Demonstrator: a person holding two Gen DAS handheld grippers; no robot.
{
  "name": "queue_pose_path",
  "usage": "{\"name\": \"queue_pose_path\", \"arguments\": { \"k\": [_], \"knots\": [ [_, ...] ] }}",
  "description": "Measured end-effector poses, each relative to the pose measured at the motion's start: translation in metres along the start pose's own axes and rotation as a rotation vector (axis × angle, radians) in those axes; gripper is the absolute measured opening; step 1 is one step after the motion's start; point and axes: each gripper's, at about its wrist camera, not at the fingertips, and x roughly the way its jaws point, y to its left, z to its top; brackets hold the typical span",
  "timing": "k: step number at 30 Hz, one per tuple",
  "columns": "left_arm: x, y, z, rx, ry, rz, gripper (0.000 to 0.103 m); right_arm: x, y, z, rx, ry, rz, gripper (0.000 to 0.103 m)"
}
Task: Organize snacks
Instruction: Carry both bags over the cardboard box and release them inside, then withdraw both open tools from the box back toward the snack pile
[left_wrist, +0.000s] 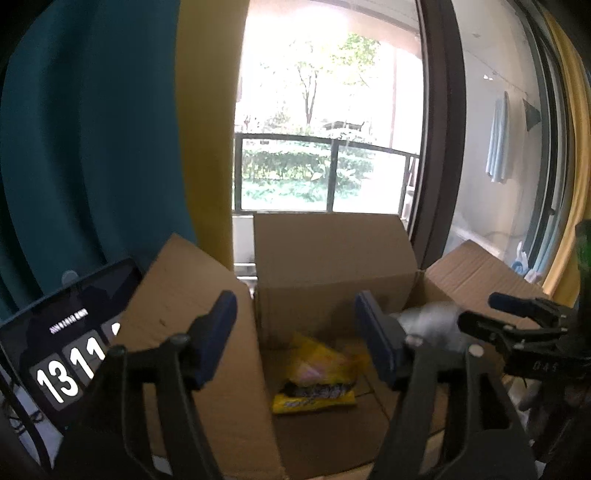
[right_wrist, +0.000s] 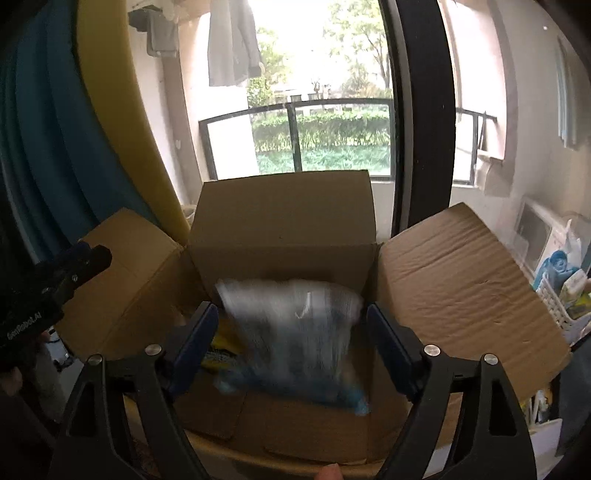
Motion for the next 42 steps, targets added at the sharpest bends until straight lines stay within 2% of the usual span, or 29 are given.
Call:
{"name": "queue_pose_path", "arguments": {
  "k": [10,20,27,42],
  "knots": [
    [-0.033,-0.001,-0.004,0.035,-0.011,0.01,0.068,-0.045,0.015,-0.015,-0.044,-0.02,0.0,0.085],
    [-0.089,-0.01,-0.015,0.034,-0.019,-0.05,0.069,-0.102,0.038,-0.035,-0.061,-0.05,0.02,0.085],
    [-0.127,-0.013,-0.033,0.021,0.002,-0.112,0.07,-0.138,0.053,-0.051,-0.082,-0.07,0.029,0.085],
    [-0.189,-0.004,-0.089,0.006,0.055,-0.157,0.071,-0.201,0.083,-0.109,-0.088,-0.062,0.028,0.085]
  ]
}}
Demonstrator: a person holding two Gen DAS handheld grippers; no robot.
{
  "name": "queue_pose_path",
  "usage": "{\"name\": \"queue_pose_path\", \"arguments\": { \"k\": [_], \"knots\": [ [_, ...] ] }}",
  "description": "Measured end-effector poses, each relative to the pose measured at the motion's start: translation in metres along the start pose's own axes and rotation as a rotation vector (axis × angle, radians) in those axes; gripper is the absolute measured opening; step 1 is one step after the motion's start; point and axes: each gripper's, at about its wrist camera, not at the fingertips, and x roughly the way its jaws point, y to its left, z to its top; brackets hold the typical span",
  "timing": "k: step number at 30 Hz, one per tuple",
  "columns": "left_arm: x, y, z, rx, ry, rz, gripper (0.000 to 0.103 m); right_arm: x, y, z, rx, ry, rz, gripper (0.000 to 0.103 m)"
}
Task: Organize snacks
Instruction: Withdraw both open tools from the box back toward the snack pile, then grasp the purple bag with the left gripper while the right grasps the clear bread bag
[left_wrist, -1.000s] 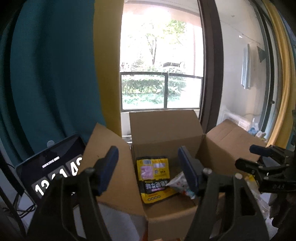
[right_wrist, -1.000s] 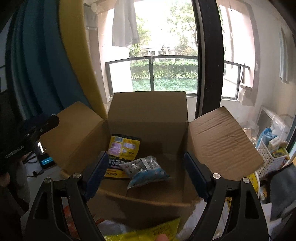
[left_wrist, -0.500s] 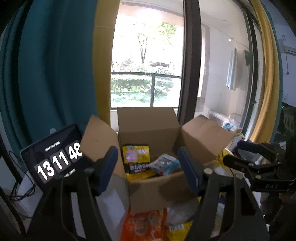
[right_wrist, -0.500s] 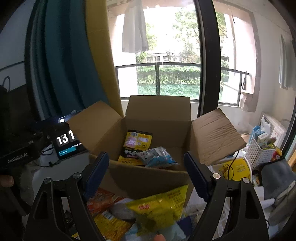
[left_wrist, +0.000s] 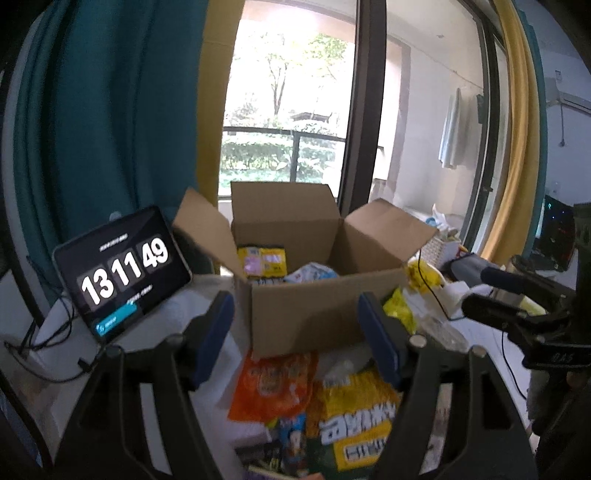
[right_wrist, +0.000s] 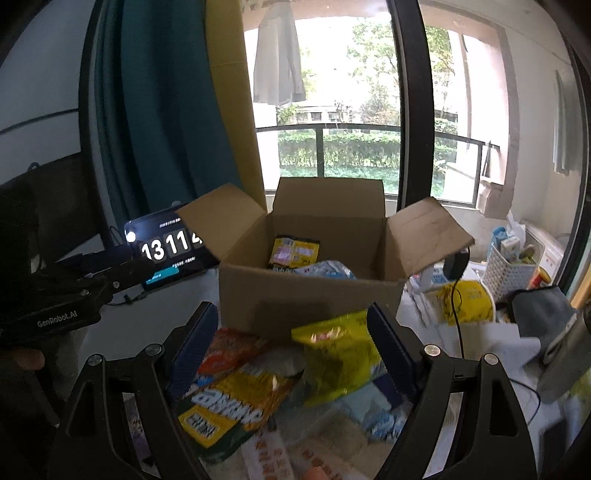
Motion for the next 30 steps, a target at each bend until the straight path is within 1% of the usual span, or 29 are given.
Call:
{"name": "queue_pose_path", "arguments": {
  "k": [5,10,15,19,30],
  "knots": [
    [-0.019,0.005,-0.023,-0.015,0.021,-0.013,0.073,-0.013,0.012,-0.018,-0.007,0.019,-0.005,0.085],
    [-0.032,0.009,-0.045,-0.03,0.054,-0.019,0.08,-0.024,0.023,-0.035,-0.015,0.037,-0.011,0.085],
    [-0.042,0.015,-0.064,-0.048,0.087,-0.023,0.081,-0.03,0.034,-0.051,-0.023,0.058,-0.016,0.085],
    [-0.051,0.021,-0.085,-0.054,0.123,-0.015,0.081,-0.032,0.041,-0.067,-0.044,0.093,-0.028,0.085],
    [-0.05,0.038,-0.152,-0.096,0.284,0.002,0.082,-0.025,0.058,-0.117,-0.016,0.21,-0.011,0.085]
  ]
}}
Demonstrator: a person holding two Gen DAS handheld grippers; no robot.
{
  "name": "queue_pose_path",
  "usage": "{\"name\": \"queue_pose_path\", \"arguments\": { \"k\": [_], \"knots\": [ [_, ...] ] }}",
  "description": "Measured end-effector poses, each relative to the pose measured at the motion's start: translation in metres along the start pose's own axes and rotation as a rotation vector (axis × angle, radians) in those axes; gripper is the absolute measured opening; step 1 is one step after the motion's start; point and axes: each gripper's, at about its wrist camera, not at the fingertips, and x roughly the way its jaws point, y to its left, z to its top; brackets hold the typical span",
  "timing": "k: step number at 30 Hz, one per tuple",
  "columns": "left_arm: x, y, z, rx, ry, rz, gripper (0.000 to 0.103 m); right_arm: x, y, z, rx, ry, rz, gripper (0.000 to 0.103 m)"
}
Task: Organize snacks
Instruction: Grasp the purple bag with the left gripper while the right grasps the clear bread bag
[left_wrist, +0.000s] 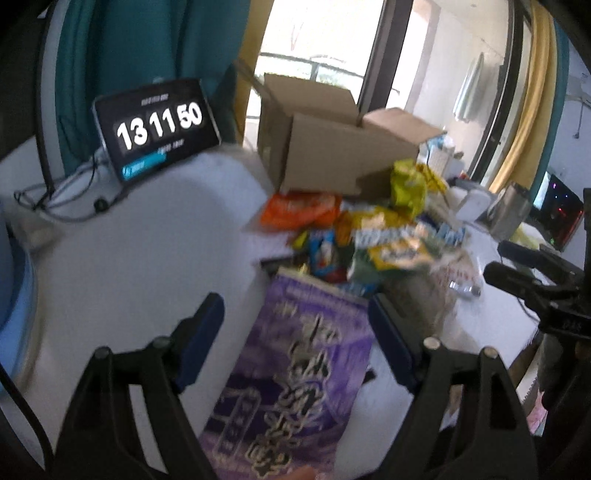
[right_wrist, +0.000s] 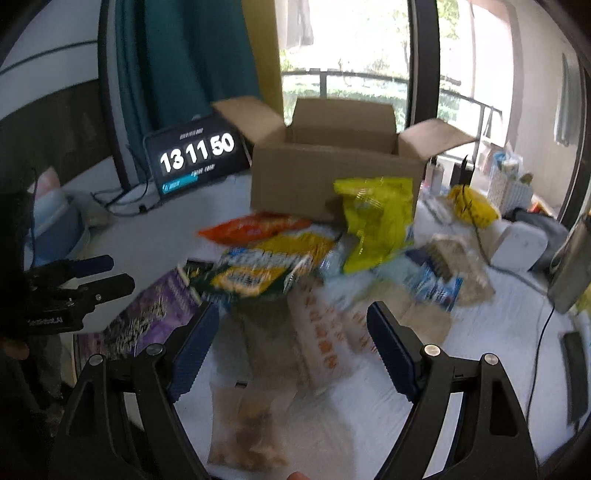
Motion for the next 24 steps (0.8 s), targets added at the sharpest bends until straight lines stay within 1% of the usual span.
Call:
{"name": "queue_pose_path", "arguments": {
  "k": [3,5,7,9,13,16,18,19,20,21,23,24],
  "knots": [
    [0.009,0.006,-0.014,-0.006,0.053,0.001,0.082,0.009,0.006,-0.017,-0.005,0.051,0.009,0.085],
    [0.012,0.009,-0.019,-0.015,0.07,0.002,0.083,0.014,0.008,-0.027,-0.003,0.081,0.013,0.085],
    [0.015,0.012,-0.025,-0.023,0.092,-0.009,0.089,0.018,0.01,-0.035,0.002,0.104,0.02,0.085],
    [0.018,0.014,-0.031,-0.039,0.112,-0.034,0.091,0.021,0.013,-0.043,-0.003,0.127,0.025,0.085],
    [0.018,0.011,-0.039,-0.034,0.132,-0.059,0.092,0.025,0.018,-0.055,-0.015,0.16,0.044,0.085],
    [0.016,0.005,-0.04,0.005,0.139,-0.088,0.092,0.029,0.015,-0.061,-0.017,0.18,0.056,0.085],
    [0.022,0.001,-0.045,0.051,0.164,-0.056,0.092,0.031,0.013,-0.065,-0.004,0.193,0.061,0.085],
    [0.024,0.001,-0.045,0.065,0.166,-0.038,0.092,0.033,0.012,-0.067,0.003,0.2,0.065,0.085],
    [0.026,0.0,-0.047,0.095,0.167,-0.003,0.092,0.033,0.012,-0.068,0.005,0.205,0.067,0.085],
    [0.028,-0.001,-0.048,0.114,0.172,0.009,0.092,0.035,0.013,-0.069,0.003,0.211,0.069,0.085],
    [0.031,0.002,-0.051,0.129,0.176,0.003,0.092,0.038,0.015,-0.071,-0.007,0.231,0.086,0.085],
    [0.031,0.002,-0.052,0.141,0.165,0.001,0.092,0.04,0.017,-0.073,-0.008,0.241,0.097,0.085]
  ]
}}
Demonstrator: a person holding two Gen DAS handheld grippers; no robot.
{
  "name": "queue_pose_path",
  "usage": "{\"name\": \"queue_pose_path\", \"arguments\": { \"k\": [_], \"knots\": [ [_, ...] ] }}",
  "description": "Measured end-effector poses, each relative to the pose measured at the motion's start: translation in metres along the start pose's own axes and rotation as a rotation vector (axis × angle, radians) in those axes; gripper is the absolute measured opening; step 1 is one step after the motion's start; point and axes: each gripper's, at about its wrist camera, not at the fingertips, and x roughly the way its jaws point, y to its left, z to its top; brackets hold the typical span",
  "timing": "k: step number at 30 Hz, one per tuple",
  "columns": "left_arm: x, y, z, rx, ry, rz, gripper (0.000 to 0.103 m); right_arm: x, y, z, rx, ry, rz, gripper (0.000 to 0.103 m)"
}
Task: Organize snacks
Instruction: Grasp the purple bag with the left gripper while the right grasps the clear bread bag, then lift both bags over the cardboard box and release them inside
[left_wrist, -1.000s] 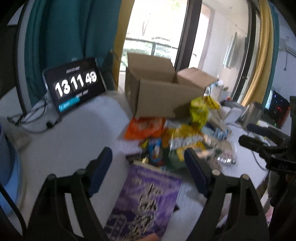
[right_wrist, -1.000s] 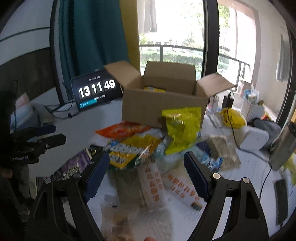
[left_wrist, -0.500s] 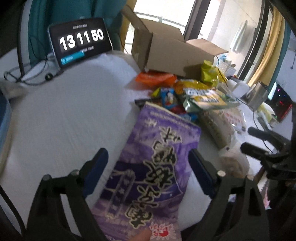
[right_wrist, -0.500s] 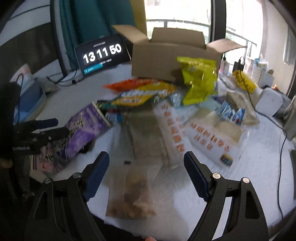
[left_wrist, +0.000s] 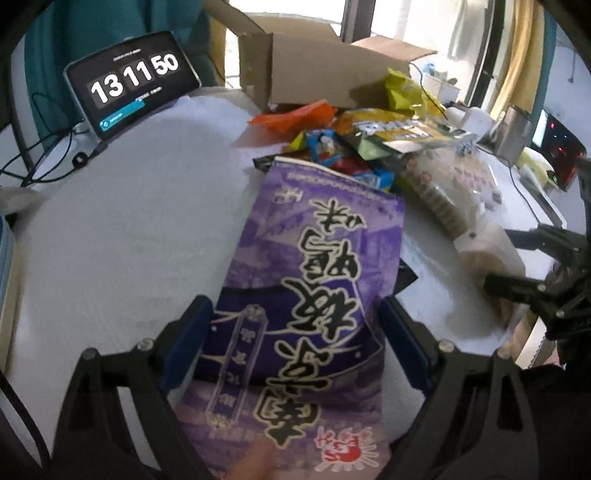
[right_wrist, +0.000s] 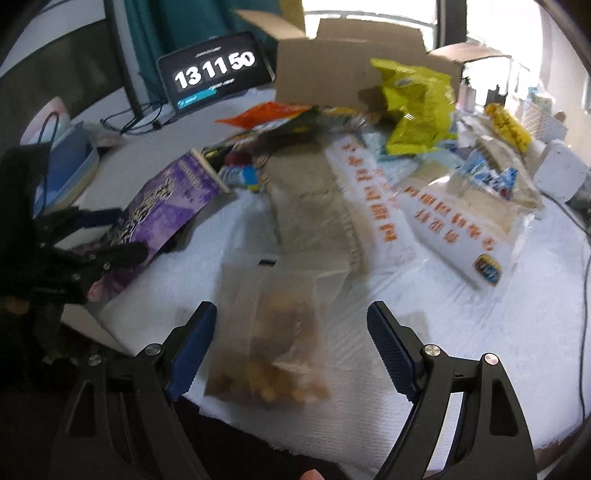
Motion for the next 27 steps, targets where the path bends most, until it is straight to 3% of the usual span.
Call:
{"name": "queue_pose_path", "arguments": {
  "k": [5,9,11,13,21,27],
  "knots": [
    [0.002,-0.001,-0.001,0.022,-0.001,0.005,0.092,0.007,0.004,-0.002,-0.006,0.012,0.014,0.082],
    [0.002,-0.002,-0.001,0.015,-0.005,0.007,0.092,0.007,0.005,-0.002,-0.02,0.01,0.026,0.058],
    [0.001,-0.001,-0.001,0.014,-0.005,0.004,0.09,0.006,0.004,-0.002,-0.025,0.008,0.03,0.056],
    [-0.003,-0.001,-0.001,0.006,-0.009,-0.017,0.07,0.004,0.003,-0.002,-0.027,0.002,0.026,0.052],
    [-0.018,0.0,0.0,-0.036,-0.035,-0.035,0.049,-0.02,0.002,0.006,-0.041,-0.064,0.015,0.049],
    [-0.036,0.012,0.012,-0.08,-0.101,-0.018,0.046,-0.035,-0.01,0.016,-0.025,-0.111,-0.003,0.049]
  ]
}}
